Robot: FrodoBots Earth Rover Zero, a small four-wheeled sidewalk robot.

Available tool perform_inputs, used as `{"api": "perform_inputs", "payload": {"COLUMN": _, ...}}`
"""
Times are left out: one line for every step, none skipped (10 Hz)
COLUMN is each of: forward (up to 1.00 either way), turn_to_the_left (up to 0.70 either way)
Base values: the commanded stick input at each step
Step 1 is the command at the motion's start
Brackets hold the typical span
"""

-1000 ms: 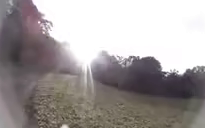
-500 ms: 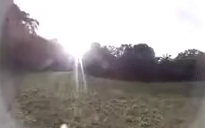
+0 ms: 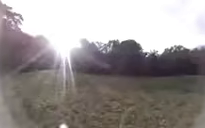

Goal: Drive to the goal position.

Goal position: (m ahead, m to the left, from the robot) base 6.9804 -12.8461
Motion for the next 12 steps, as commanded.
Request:
{"api": "perform_inputs", "payload": {"forward": 0.85, "turn_to_the_left": -0.34}}
{"api": "perform_inputs", "payload": {"forward": 0.85, "turn_to_the_left": -0.34}}
{"api": "perform_inputs", "payload": {"forward": 0.85, "turn_to_the_left": -0.34}}
{"api": "perform_inputs", "payload": {"forward": 0.85, "turn_to_the_left": -0.34}}
{"api": "perform_inputs", "payload": {"forward": 0.85, "turn_to_the_left": -0.34}}
{"api": "perform_inputs", "payload": {"forward": 0.85, "turn_to_the_left": -0.34}}
{"api": "perform_inputs", "payload": {"forward": 0.85, "turn_to_the_left": -0.34}}
{"api": "perform_inputs", "payload": {"forward": 0.85, "turn_to_the_left": -0.34}}
{"api": "perform_inputs", "payload": {"forward": 0.85, "turn_to_the_left": -0.34}}
{"api": "perform_inputs", "payload": {"forward": 0.85, "turn_to_the_left": -0.34}}
{"api": "perform_inputs", "payload": {"forward": 0.85, "turn_to_the_left": -0.34}}
{"api": "perform_inputs", "payload": {"forward": 0.85, "turn_to_the_left": -0.3}}
